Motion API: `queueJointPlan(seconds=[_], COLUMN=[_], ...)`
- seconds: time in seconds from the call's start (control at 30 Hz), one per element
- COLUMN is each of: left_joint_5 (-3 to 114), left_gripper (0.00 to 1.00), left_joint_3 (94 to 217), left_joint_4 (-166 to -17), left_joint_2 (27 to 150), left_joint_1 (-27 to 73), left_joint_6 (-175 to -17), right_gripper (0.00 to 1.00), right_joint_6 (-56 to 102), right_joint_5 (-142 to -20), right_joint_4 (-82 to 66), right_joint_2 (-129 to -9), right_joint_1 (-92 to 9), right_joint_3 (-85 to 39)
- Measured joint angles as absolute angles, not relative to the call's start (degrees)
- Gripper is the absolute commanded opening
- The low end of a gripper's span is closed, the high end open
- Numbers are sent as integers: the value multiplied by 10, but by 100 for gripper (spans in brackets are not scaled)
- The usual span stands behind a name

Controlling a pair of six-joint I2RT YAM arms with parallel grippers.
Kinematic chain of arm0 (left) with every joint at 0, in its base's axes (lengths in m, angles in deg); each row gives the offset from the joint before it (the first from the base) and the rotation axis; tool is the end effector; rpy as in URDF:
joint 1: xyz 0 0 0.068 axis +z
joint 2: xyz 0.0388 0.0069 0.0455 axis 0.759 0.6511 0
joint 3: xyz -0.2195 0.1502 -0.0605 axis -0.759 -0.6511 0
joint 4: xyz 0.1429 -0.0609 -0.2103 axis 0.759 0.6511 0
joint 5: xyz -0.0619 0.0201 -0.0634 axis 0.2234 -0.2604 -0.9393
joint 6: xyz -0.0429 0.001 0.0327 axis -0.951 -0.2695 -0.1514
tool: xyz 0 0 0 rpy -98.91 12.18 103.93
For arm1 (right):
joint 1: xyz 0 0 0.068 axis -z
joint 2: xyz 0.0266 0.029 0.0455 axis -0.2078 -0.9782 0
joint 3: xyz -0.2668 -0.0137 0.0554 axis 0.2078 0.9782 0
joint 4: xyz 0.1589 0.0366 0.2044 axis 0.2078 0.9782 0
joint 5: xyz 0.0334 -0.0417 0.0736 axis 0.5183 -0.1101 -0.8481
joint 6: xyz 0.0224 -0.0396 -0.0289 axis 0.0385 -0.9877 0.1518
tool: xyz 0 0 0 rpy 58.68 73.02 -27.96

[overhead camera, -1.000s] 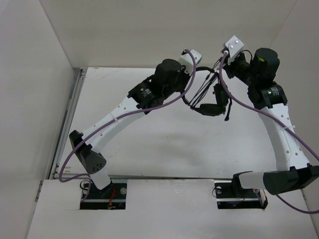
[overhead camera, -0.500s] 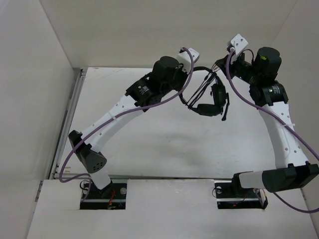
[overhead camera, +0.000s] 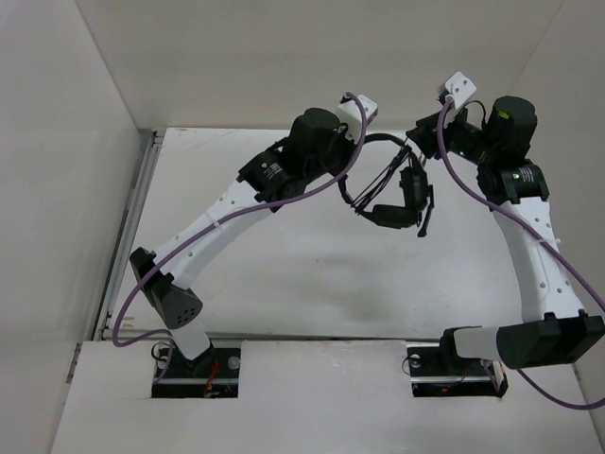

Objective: Wrap the headphones

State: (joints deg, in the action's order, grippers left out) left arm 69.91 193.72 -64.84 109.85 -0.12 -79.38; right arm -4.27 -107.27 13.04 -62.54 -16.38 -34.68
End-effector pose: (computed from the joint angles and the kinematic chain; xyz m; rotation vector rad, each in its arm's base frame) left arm 0.2507 -0.2876 0.4704 0.7461 1.6267 -0.4700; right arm 0.2763 0.0412 0.4637 -0.7782 1.5212 0.3003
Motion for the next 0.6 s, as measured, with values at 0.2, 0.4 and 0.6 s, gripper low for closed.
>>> queueJointPlan(seconds=[0.2,0.4,0.6], left_joint_5=[663,640,628], left_gripper=[0,0,0], left_joint_3=[1946,1946,1945], left_joint_4=[-633,-623,-620], left_joint_2=[1099,1099,1099], left_joint_1=[9,54,91], left_joint_6=[-817,-843,-863], right_gripper=[42,42,42], right_joint_6=[-14,10,48], right_joint_5=[-1184,-1277,-1318], right_joint_4=[123,121,93], right_joint_2=[-625,-625,-611], right_joint_1=[-106,-46,-15], right_joint_3=[-316,-246,-183])
